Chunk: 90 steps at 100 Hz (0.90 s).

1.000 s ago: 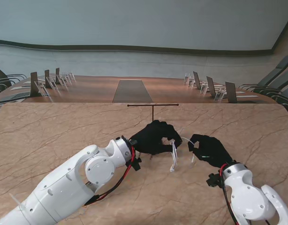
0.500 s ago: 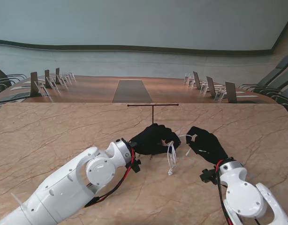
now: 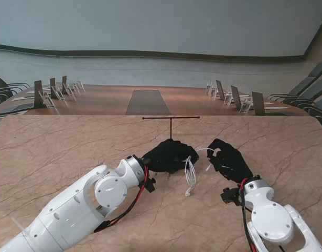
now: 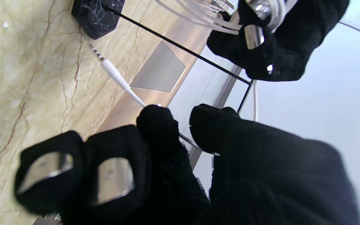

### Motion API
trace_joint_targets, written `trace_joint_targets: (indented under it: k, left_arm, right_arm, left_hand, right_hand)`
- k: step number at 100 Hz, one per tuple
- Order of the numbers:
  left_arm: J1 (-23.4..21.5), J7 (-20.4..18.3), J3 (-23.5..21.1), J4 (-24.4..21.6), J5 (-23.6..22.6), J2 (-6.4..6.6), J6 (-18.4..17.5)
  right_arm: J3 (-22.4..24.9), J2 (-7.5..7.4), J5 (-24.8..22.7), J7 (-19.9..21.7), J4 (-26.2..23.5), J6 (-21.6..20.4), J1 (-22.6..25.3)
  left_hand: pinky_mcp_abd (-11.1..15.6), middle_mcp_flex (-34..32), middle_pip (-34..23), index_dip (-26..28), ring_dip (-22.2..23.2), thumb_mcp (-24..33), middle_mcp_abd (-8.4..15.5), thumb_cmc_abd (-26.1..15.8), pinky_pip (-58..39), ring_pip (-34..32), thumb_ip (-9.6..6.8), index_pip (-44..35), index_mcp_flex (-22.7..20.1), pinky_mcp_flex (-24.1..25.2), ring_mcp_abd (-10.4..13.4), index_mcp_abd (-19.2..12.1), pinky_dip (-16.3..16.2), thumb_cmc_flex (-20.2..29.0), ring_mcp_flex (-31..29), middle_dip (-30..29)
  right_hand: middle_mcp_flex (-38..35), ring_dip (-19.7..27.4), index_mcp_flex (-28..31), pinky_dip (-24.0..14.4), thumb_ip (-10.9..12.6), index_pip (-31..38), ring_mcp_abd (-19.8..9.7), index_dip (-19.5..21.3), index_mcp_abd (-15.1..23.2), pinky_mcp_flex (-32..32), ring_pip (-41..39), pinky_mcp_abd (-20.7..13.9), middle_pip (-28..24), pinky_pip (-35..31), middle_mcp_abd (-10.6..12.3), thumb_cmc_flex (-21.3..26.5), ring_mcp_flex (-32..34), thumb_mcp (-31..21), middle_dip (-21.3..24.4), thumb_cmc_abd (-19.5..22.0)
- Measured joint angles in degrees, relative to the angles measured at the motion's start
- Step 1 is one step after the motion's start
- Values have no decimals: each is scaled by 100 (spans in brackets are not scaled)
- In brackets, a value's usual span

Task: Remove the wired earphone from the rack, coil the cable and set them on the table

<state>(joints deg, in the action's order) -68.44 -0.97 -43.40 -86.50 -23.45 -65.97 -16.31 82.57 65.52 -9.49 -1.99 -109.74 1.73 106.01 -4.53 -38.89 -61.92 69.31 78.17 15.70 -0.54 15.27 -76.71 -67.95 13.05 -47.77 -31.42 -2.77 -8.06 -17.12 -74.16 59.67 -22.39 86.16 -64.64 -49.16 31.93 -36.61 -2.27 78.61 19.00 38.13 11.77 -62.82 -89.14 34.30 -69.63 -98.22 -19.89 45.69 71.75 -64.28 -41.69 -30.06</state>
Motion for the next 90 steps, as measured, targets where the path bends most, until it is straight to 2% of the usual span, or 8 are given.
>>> trace_joint_targets:
  k: [52, 90]
  left_arm:
    - [-55, -2, 75, 11, 117, -7, 110]
    - [-18, 136, 161, 113, 245, -98, 217]
  right_arm:
    - [-262, 99, 455, -178, 62, 129, -299]
    - [-368, 149, 675, -285, -44, 323, -339]
  left_hand:
    - [-89, -235, -14, 2, 0, -55, -50, 0, -19, -45, 0, -16, 0, -128, -64, 0, -68, 36, -173, -96]
    - [-114, -241, -14, 7, 0, -106, -52, -2, -35, -96, -1, -25, 0, -164, -71, 0, -75, 95, -225, -116]
  right_hand:
    - [24, -73, 0, -325, 1, 2, 1, 23, -64, -22, -172, 4, -79, -59, -3, 1, -1, -6, -5, 0]
    - [25, -89, -1, -340, 2, 2, 1, 69, -88, -44, -213, 5, -82, -90, -6, 4, -1, -10, -7, 0]
